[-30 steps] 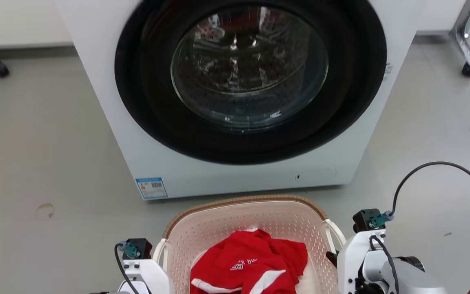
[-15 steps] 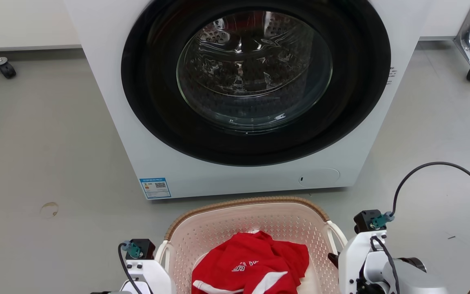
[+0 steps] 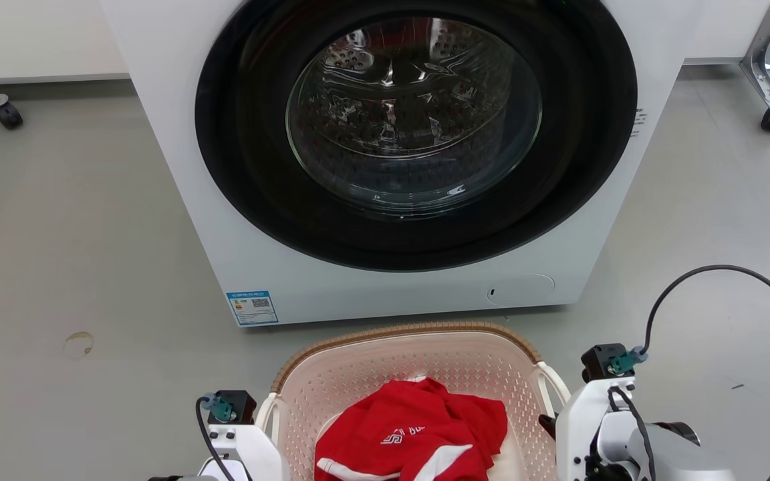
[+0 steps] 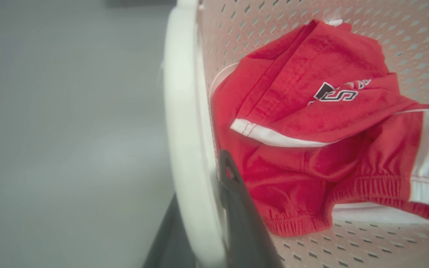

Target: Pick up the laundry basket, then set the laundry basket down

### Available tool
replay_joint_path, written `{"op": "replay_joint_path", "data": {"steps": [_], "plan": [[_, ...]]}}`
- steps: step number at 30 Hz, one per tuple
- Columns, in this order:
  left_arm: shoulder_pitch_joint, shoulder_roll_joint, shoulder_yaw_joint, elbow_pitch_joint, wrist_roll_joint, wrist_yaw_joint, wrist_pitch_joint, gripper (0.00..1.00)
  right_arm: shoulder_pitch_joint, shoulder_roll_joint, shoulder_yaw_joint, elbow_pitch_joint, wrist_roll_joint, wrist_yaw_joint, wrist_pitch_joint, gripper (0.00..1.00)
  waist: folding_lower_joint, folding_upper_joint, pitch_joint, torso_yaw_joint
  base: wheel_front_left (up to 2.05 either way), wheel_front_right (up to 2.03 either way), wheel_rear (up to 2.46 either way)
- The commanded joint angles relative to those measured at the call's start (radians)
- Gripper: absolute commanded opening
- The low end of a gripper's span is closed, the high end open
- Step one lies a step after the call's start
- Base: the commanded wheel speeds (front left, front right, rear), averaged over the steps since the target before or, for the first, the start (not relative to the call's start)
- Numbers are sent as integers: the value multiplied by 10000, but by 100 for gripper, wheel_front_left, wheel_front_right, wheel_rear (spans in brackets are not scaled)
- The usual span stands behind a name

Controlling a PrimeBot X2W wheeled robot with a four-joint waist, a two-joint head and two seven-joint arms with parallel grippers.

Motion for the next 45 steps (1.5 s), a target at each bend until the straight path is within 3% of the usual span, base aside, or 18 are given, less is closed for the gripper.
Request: {"op": "replay_joint_path", "data": {"steps": [1, 45], "plan": [[-24, 1804, 266, 247, 77, 358, 62, 0, -436, -1437, -19, 624, 47, -134, -239, 0, 1, -1, 0, 5, 0, 0, 0], [85, 1834, -109, 247, -383, 461, 98, 0, -444, -1437, 484, 775, 528, -134, -270, 0, 1, -1, -112, 41, 0, 0, 0]]}}
